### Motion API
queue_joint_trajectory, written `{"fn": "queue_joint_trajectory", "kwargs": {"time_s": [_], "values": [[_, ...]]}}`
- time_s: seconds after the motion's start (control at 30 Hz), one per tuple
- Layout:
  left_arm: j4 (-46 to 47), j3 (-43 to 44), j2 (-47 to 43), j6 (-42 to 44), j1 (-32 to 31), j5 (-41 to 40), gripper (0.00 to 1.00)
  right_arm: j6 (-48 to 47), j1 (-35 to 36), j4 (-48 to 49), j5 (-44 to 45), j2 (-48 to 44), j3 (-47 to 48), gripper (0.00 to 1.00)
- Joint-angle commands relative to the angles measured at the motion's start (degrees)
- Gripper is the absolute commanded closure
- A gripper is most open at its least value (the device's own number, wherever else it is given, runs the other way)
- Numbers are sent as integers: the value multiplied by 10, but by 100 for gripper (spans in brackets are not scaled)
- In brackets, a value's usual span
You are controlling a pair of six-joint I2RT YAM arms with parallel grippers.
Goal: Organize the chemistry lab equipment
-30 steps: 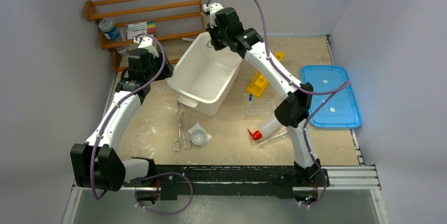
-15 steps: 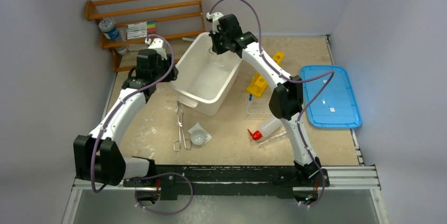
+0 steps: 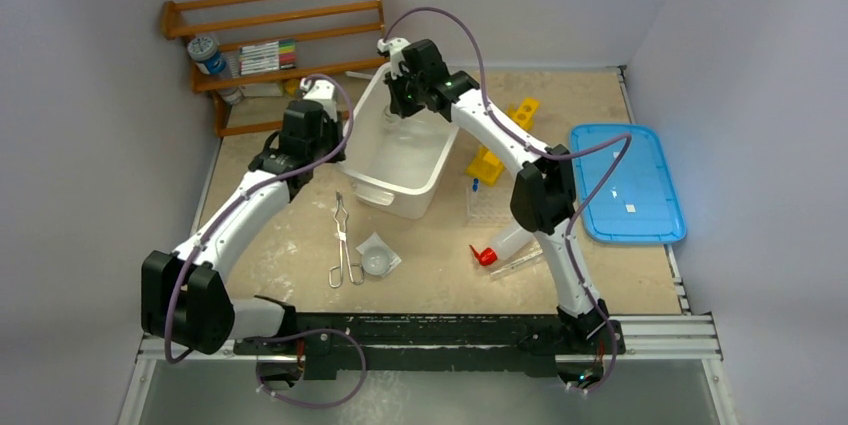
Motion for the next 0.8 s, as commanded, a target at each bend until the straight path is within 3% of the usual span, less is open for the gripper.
{"fn": "queue_joint_trajectory", "kwargs": {"time_s": [0.0, 0.4, 0.47, 0.67, 0.77], "values": [[-39, -20, -6, 1, -32, -21, 75, 0, 14, 43, -5, -63, -22, 100], [-50, -43, -50, -43, -33, -26, 74, 2, 28, 33, 5, -75, -60, 100], [-46, -51, -55, -46, -33, -21, 68, -2, 34, 27, 13, -72, -63, 100], [-38, -44, -68, -40, -33, -26, 38, -3, 52, 7, 17, -58, -60, 100], [-34, -38, -78, -36, -33, -32, 30, -1, 60, -15, 20, -39, -40, 100]]}}
